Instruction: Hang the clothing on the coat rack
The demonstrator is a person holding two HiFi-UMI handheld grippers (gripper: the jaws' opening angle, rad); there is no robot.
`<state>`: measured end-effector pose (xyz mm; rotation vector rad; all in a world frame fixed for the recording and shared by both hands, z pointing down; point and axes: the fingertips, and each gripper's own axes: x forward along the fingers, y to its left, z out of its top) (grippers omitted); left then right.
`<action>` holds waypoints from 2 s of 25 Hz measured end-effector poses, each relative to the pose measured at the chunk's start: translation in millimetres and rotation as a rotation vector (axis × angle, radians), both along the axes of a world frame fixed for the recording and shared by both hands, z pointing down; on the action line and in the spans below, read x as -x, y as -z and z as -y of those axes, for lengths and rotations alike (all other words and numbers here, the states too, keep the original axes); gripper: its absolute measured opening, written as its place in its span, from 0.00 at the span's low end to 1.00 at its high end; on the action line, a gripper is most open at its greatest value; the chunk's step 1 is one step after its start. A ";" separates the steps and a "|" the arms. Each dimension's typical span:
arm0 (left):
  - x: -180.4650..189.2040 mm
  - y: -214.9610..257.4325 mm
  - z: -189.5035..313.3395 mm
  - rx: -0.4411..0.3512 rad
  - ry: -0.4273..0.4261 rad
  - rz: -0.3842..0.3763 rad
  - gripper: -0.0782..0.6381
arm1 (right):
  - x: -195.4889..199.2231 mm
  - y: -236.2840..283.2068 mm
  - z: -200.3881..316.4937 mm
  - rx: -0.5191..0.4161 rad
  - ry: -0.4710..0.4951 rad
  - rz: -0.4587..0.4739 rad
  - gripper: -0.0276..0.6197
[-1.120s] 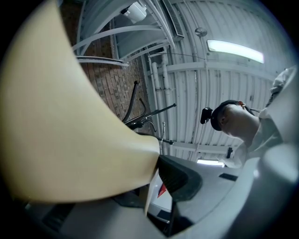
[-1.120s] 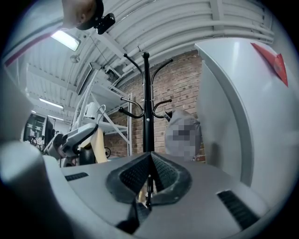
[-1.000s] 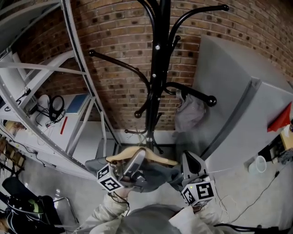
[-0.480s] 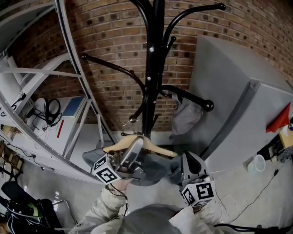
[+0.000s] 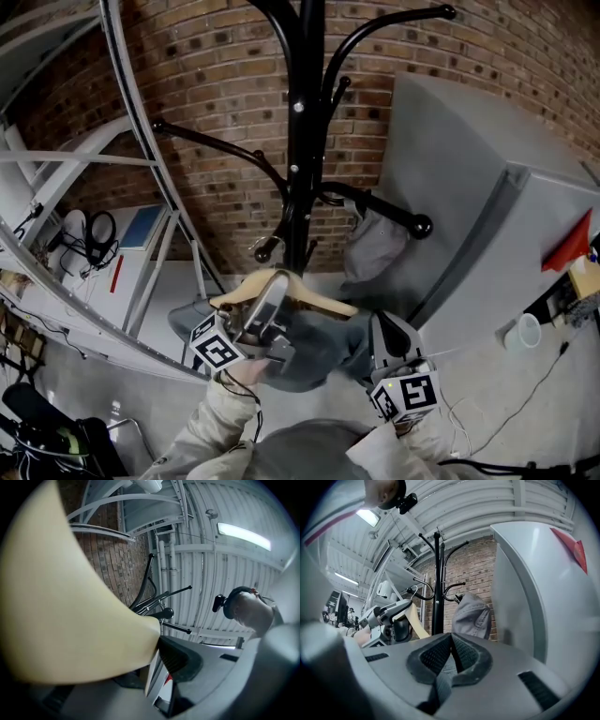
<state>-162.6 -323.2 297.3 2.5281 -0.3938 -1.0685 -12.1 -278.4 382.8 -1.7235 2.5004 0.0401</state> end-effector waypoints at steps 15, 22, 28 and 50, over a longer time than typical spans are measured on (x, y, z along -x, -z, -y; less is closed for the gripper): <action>-8.7 -25.0 29.5 0.050 -0.026 0.007 0.25 | -5.1 -12.5 4.3 0.042 -0.030 -0.004 0.08; -9.8 -32.8 42.7 0.059 -0.029 -0.011 0.25 | -10.5 -13.6 4.9 0.051 -0.035 -0.005 0.08; -12.8 -33.2 47.5 0.043 -0.042 -0.029 0.25 | -14.3 -17.0 5.7 0.069 -0.041 0.008 0.08; -14.6 -93.4 41.1 0.206 0.017 0.010 0.31 | -22.7 -30.7 -12.6 0.111 0.034 0.040 0.08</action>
